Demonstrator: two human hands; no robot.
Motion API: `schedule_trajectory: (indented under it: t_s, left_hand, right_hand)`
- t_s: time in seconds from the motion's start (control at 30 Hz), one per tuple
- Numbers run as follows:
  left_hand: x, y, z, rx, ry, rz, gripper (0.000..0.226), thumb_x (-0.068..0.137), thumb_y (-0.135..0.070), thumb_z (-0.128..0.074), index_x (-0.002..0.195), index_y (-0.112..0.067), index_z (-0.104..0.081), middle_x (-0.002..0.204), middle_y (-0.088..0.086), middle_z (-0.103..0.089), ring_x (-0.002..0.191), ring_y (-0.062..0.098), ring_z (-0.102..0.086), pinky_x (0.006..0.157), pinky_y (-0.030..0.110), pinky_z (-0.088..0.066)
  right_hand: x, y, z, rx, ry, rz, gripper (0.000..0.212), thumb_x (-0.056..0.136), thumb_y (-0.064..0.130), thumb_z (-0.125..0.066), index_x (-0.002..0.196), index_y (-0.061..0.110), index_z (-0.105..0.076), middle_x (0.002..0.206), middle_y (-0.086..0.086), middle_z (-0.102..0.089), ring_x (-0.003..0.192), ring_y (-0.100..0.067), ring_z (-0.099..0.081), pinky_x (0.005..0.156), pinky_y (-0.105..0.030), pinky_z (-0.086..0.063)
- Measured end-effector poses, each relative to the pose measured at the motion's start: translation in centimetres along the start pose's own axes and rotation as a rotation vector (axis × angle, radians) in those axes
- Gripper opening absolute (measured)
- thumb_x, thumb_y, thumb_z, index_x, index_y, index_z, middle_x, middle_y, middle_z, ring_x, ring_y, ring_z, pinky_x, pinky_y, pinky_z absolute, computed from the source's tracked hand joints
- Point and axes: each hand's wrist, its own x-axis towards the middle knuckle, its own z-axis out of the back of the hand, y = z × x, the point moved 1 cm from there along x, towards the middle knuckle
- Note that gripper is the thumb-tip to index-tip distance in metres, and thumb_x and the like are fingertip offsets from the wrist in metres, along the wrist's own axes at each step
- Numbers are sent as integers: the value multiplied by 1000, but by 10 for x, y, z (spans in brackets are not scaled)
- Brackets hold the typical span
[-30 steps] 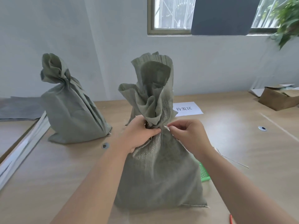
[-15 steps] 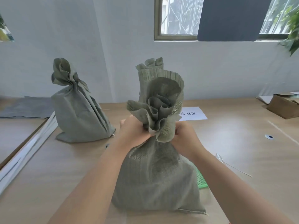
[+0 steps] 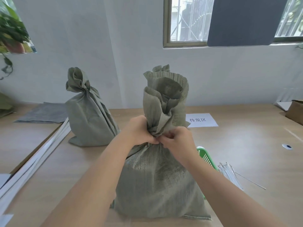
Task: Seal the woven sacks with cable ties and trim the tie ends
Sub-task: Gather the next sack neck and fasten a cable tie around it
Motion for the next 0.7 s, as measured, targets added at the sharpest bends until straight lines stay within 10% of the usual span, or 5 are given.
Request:
schedule_trajectory:
  t_s: [0.3, 0.53, 0.7]
  left_hand:
    - [-12, 11, -2, -623, 259, 145, 41, 77, 15, -76, 112, -5, -68, 103, 8, -71, 90, 18, -75, 76, 26, -60]
    - [-11, 21, -25, -697, 63, 169, 13, 89, 2, -70, 90, -11, -66, 78, 2, -69, 61, -1, -64, 50, 12, -50]
    - [-21, 8, -28, -662, -76, 157, 37, 104, 5, -36, 73, -14, -44, 67, 1, -55, 46, 6, -60, 39, 11, -44]
  right_hand:
    - [5, -4, -4, 36, 34, -43, 15, 71, 12, -64, 56, 11, -64, 52, -2, -65, 55, -17, -64, 60, -43, -56]
    - [3, -8, 2, 120, 181, -9, 29, 84, 11, -69, 56, 12, -64, 50, 4, -63, 48, -4, -52, 50, -27, -46]
    - [5, -13, 17, 243, 261, 37, 17, 87, -4, -61, 74, 7, -63, 64, -15, -58, 60, -9, -47, 58, -25, -40]
